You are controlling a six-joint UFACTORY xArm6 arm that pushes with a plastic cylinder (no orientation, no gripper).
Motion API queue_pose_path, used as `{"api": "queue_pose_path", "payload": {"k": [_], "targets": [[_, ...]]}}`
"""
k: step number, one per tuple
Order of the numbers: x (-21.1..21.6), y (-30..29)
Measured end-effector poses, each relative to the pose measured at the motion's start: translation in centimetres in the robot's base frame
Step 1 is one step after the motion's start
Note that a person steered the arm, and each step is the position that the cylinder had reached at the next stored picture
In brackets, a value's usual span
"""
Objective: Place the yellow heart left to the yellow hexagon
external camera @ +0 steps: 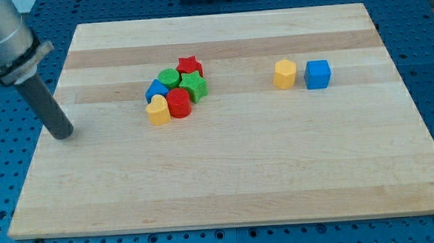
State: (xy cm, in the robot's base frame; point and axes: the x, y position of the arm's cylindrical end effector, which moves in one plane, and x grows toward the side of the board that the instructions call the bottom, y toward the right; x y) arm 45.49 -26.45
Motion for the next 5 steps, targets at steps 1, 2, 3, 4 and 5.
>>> {"api": "queue_pose_path", "payload": {"k": [1, 2, 3, 4, 5], "targets": [[-4.0, 1.4], [-5.8, 5.6], [-4.9, 6.9], [-3.7, 9.5], [-3.5, 12.7]]}}
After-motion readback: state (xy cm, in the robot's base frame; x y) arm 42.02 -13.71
